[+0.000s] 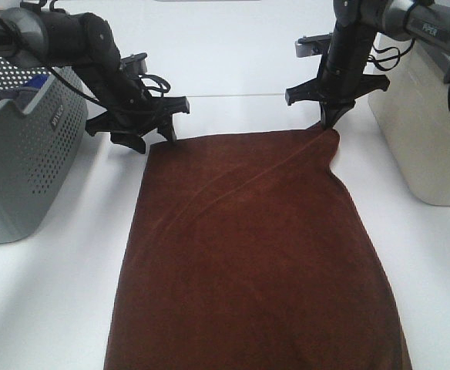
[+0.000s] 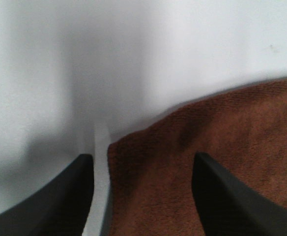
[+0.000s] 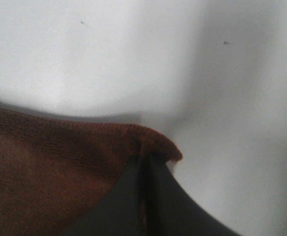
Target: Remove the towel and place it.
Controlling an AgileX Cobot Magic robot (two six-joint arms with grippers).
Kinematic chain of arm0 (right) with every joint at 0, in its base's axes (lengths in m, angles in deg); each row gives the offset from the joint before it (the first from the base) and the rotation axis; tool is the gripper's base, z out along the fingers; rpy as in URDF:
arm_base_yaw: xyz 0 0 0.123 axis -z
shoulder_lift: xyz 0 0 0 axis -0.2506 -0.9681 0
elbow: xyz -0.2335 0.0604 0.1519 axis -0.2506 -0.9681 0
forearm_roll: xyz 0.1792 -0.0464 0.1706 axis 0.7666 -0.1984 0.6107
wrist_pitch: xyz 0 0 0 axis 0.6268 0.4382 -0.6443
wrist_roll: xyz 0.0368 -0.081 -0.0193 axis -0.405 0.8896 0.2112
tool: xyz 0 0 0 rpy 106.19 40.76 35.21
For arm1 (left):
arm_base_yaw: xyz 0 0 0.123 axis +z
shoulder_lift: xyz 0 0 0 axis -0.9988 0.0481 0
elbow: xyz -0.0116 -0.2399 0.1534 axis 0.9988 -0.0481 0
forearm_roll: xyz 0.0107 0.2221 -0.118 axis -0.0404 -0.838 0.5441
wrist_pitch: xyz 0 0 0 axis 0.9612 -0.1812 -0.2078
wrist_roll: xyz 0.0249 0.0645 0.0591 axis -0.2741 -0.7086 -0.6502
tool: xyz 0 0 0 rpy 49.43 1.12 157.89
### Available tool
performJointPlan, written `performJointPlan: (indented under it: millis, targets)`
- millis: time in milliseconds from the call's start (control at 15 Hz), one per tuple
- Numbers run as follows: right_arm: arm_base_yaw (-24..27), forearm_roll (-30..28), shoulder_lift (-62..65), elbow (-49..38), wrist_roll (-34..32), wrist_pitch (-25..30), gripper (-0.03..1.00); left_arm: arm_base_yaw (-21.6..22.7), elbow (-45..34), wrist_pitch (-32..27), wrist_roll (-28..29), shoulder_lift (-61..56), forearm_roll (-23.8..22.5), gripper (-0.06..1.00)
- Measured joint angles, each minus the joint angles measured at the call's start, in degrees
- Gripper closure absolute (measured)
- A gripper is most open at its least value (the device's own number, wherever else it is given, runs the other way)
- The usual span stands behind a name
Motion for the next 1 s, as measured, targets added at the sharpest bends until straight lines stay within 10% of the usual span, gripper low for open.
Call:
performJointPlan:
  millis: [333, 800, 1000]
  targets:
    - [0.0, 0.0, 0.0, 0.0, 0.0, 1.09, 0.97, 0.0, 0.11, 3.21, 0.06, 1.78, 2.46, 0.44]
    - [0.0, 0.0, 0.0, 0.0, 0.0, 1.09, 0.97, 0.0, 0.11, 4.64, -2.52, 2.06, 2.29, 0.89]
    - [0.0, 0.0, 0.11, 0.0, 0.06, 1.09, 0.97, 0.0, 0.11, 6.42, -5.73, 1.95, 1.32, 0.93]
